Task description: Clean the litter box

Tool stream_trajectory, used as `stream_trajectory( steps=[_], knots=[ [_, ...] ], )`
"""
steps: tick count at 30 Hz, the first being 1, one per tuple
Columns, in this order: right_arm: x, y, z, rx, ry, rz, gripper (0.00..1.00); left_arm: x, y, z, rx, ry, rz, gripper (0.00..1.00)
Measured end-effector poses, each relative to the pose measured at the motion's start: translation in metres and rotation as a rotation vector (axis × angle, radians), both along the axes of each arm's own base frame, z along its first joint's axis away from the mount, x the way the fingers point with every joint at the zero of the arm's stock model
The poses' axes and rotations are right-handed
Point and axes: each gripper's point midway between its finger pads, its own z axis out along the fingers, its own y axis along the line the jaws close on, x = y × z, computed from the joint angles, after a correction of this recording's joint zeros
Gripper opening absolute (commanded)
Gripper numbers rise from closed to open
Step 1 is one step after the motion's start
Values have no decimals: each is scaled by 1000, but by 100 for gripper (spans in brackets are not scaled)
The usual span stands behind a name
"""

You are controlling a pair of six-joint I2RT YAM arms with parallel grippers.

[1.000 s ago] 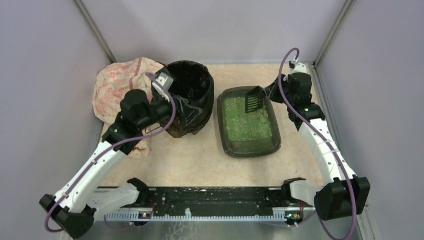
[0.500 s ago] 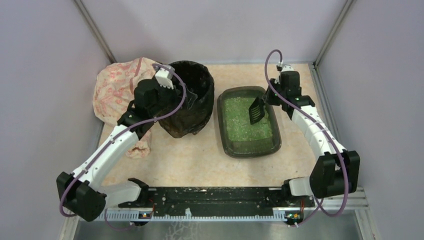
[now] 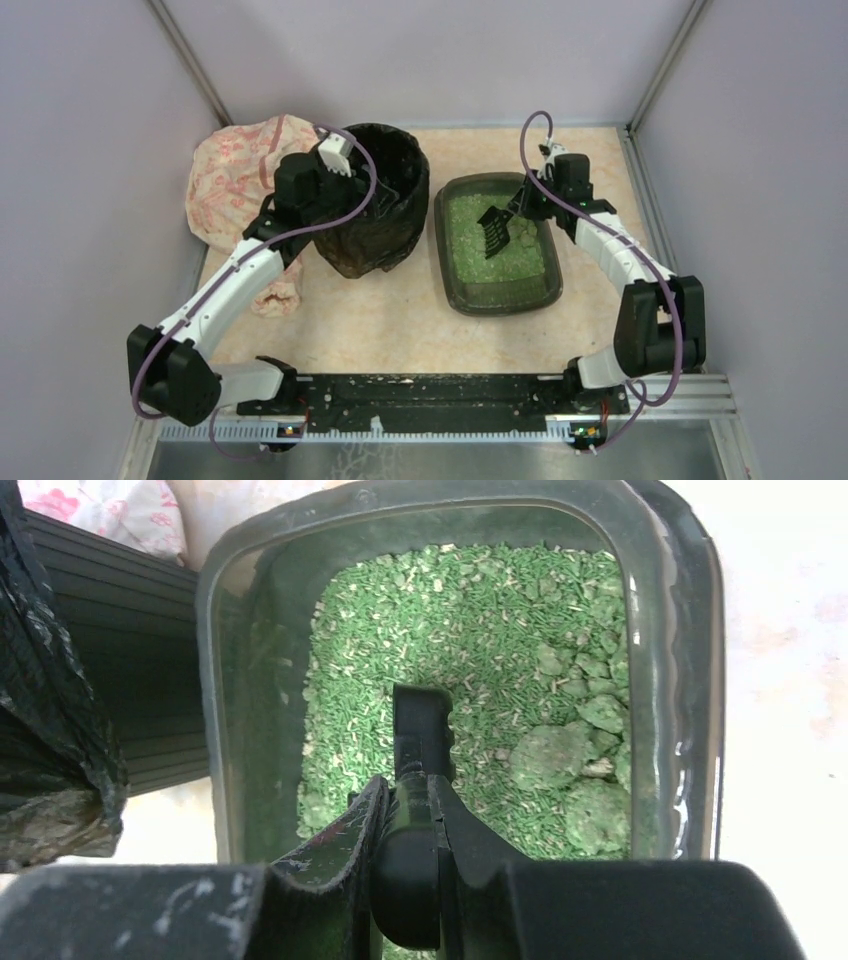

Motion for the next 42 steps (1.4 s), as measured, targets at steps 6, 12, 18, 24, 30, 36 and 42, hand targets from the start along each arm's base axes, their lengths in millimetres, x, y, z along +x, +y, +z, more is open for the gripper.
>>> stream_trajectory(
  steps=[6,12,18,24,30,36,42],
  knots=[
    [-2,9,-4,76,-2,1,0,-14,-15,3,-54,33,-96,90],
    [-16,18,-20,215,26,-33,0,-17,-18,4,-88,66,-100,87],
    [-20,17,-17,255,42,-58,0,-24,-15,18,-105,45,-98,87],
    [-25,-3,9,287,4,-93,0,-47,-10,70,-177,-93,-127,88],
    [-26,-18,24,312,-28,-113,0,-55,-13,91,-208,-164,-172,88],
    [-28,-33,20,435,-56,-115,0,-49,-18,73,-190,-115,-184,88],
    [-33,-51,2,573,-42,-139,0,-46,-15,74,-172,-135,-170,88]
  ],
)
